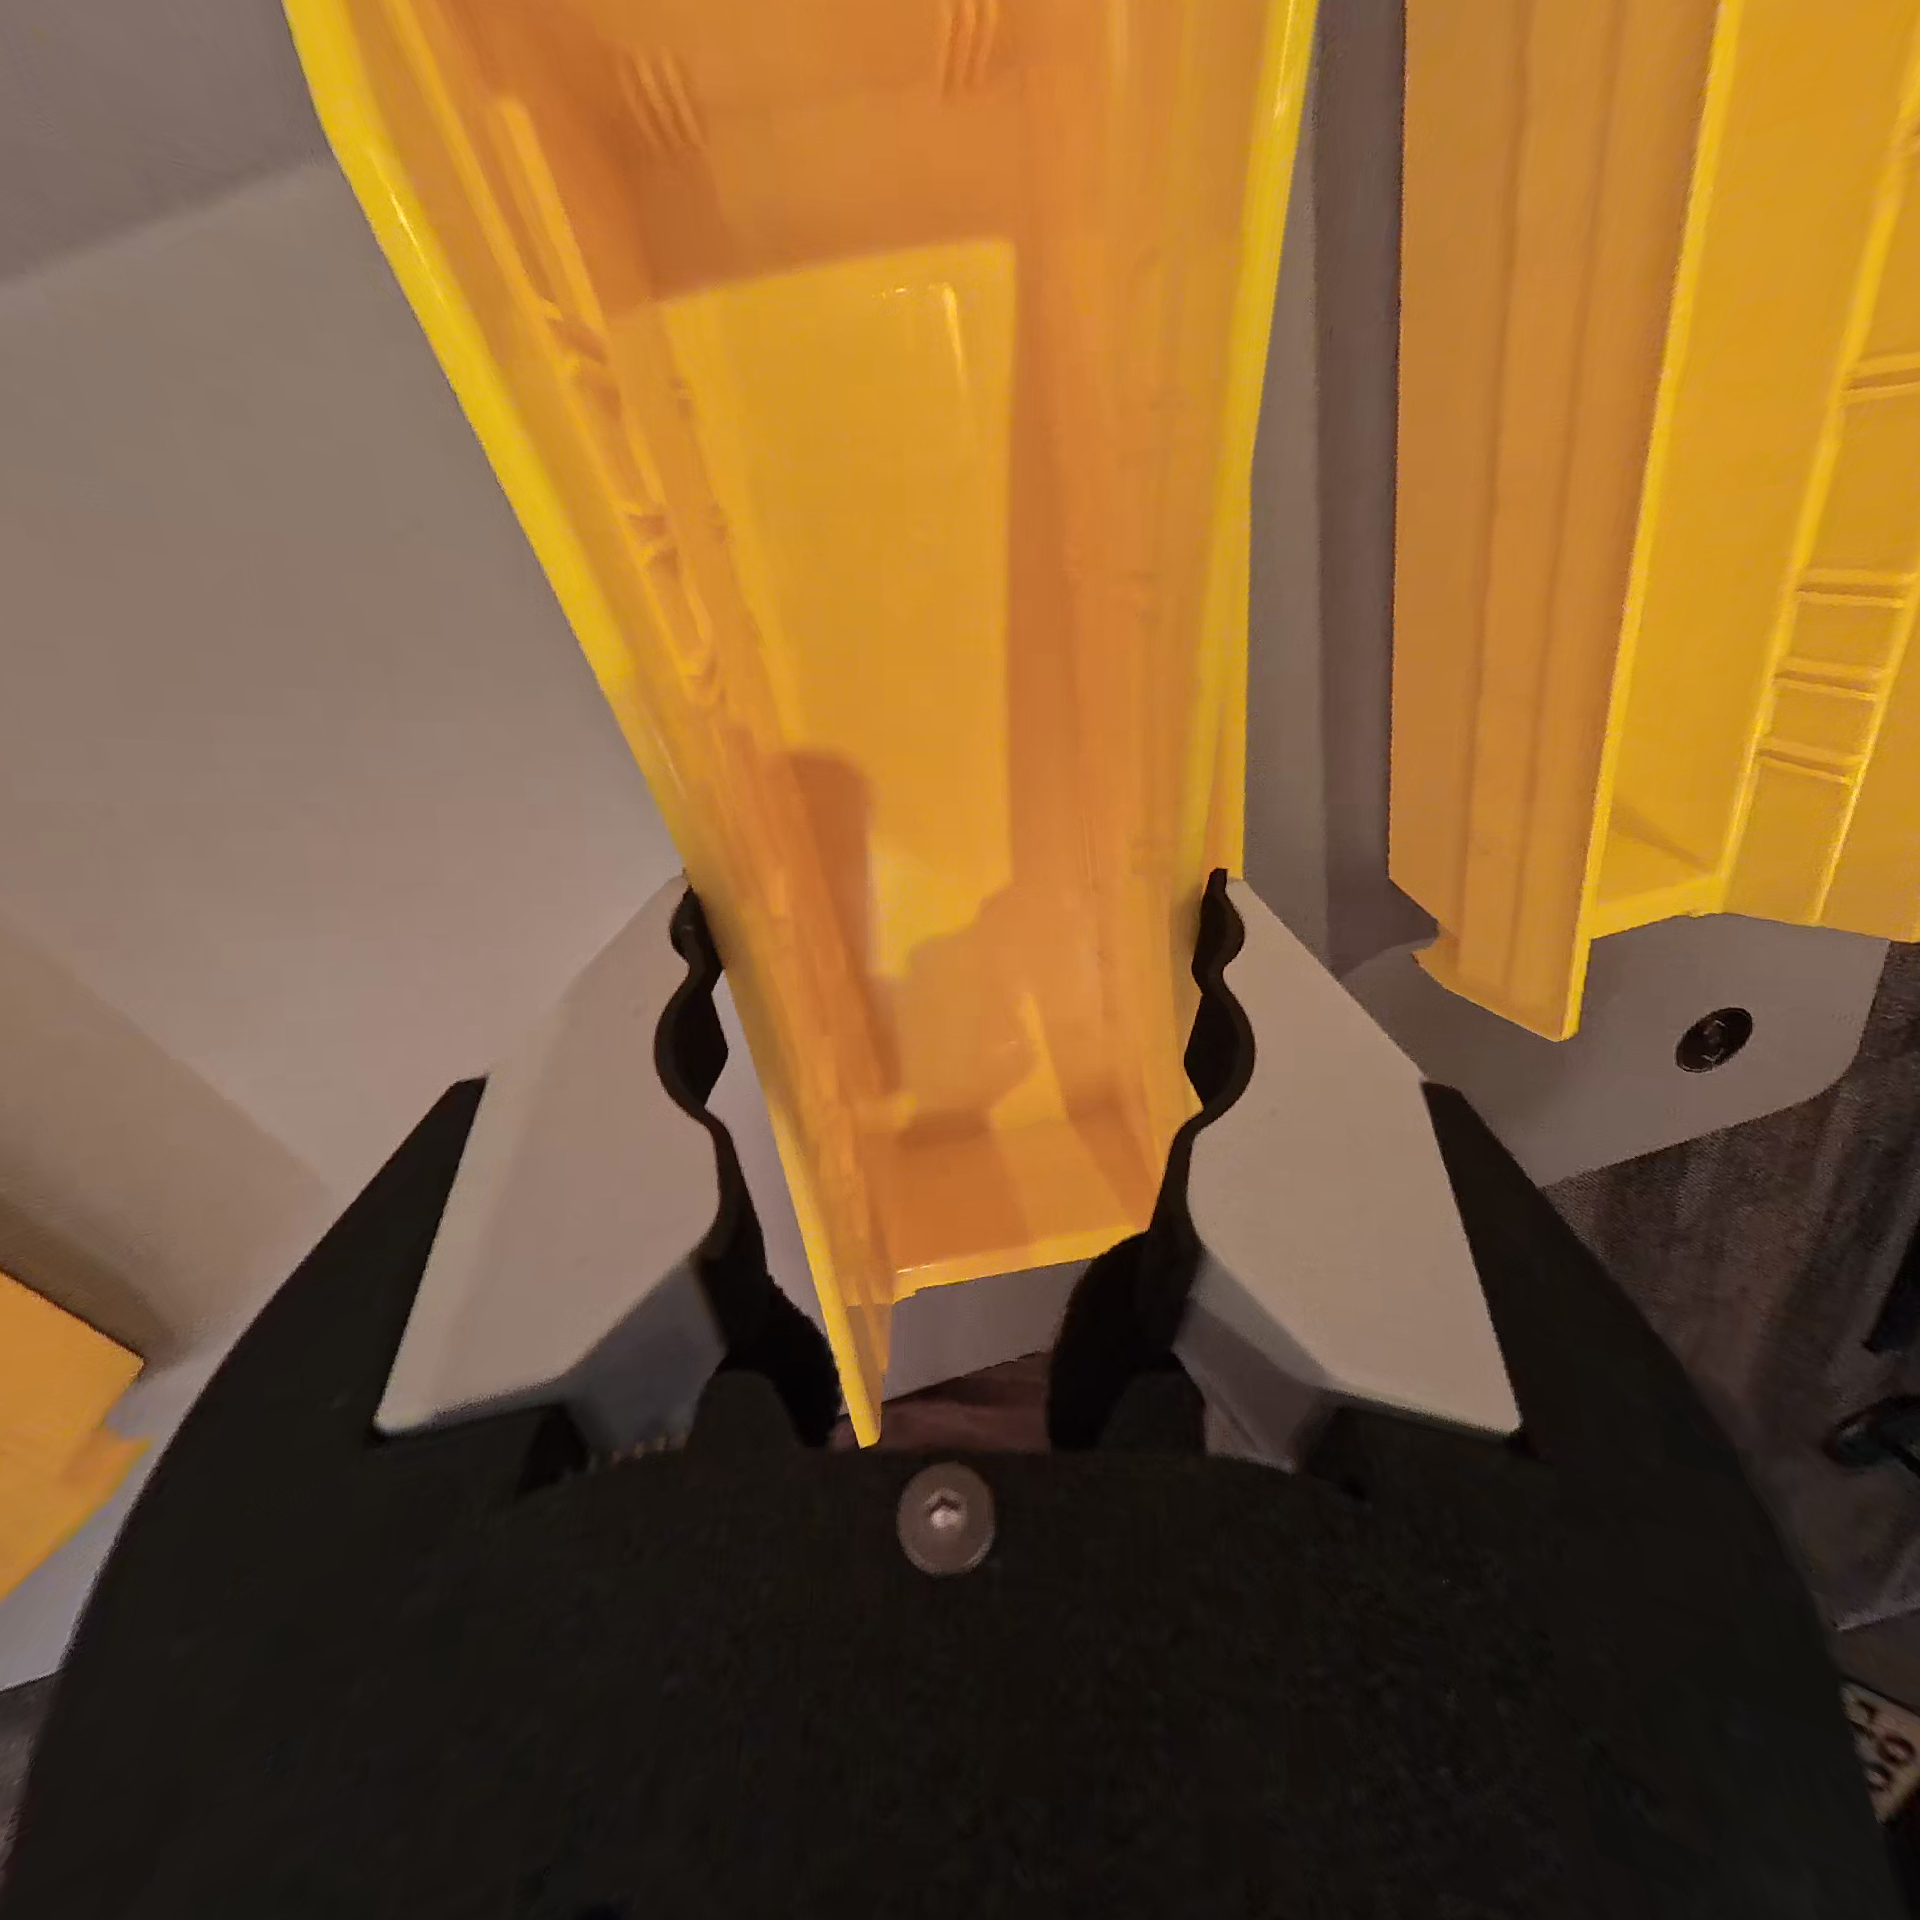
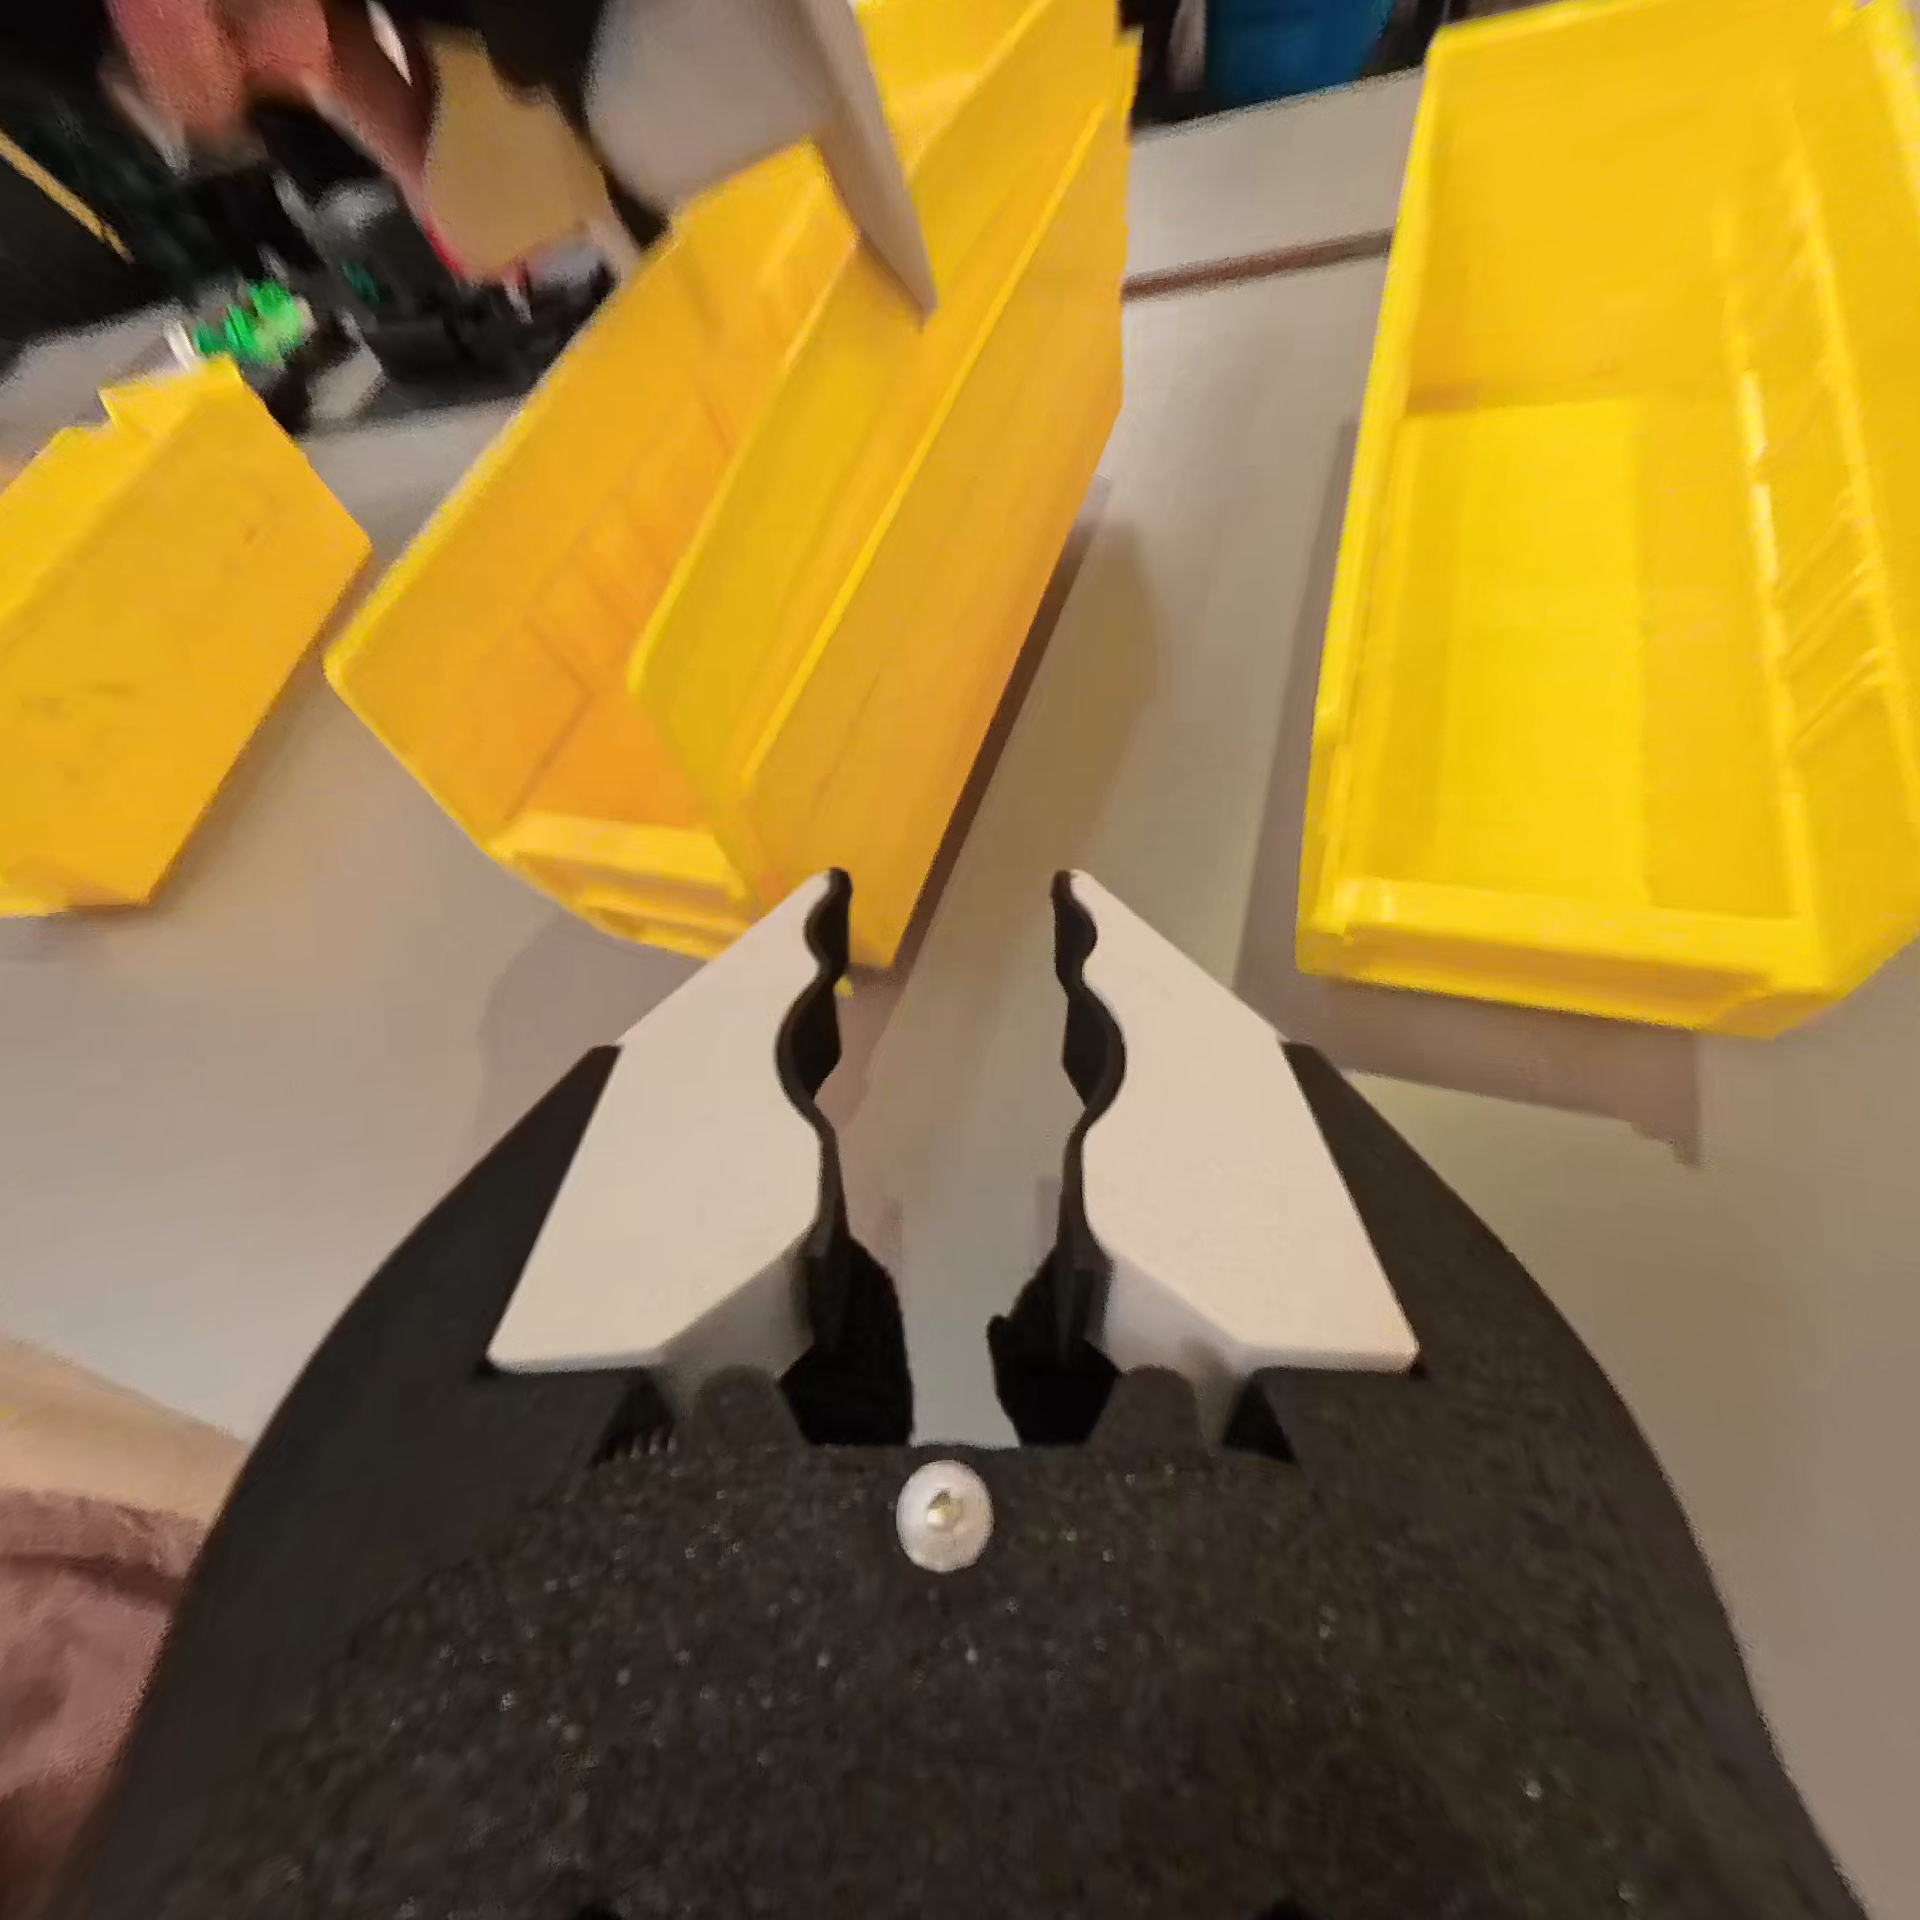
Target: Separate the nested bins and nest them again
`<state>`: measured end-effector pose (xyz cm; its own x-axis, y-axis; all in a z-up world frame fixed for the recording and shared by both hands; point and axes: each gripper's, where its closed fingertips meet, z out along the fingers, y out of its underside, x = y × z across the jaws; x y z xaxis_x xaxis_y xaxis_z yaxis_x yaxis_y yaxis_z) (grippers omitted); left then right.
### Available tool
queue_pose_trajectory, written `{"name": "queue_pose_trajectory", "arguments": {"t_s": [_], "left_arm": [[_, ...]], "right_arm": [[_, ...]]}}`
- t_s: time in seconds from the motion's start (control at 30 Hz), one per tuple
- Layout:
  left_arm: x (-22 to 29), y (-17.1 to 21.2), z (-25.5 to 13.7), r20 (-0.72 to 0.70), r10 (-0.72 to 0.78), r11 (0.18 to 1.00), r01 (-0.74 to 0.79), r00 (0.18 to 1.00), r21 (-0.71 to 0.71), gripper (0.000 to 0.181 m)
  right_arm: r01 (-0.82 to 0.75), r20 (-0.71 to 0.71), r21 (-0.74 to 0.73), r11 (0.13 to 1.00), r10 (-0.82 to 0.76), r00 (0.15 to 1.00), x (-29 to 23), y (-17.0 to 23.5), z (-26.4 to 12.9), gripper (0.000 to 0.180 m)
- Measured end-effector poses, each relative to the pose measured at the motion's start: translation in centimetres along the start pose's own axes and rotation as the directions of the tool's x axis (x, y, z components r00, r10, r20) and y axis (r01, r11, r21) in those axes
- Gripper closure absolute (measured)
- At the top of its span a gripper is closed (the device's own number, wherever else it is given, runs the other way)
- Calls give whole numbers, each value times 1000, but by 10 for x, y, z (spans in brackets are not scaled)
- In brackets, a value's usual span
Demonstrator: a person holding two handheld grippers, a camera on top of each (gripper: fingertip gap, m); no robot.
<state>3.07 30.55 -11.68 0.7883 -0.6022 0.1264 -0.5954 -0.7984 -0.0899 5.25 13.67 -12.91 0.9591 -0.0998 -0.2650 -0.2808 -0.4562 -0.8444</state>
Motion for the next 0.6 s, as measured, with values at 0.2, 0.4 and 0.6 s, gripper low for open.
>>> {"name": "queue_pose_trajectory", "arguments": {"t_s": [0.2, 0.4, 0.6], "left_arm": [[11, 8, 11, -35, -7, 1000, 6, 999, -10, 90], [16, 14, 16, -9, 27, 999, -27, 1000, -26, 91], [19, 12, 7, 29, 66, 997, -65, 997, -28, 92]], "right_arm": [[-213, 154, 56, 975, 202, 967, -21, -17, 27, 152], [-139, 103, 9, 990, 137, 985, -19, -5, 36, 166], [-42, 38, -13, 999, 43, 998, -23, -4, 38, 174]]}}
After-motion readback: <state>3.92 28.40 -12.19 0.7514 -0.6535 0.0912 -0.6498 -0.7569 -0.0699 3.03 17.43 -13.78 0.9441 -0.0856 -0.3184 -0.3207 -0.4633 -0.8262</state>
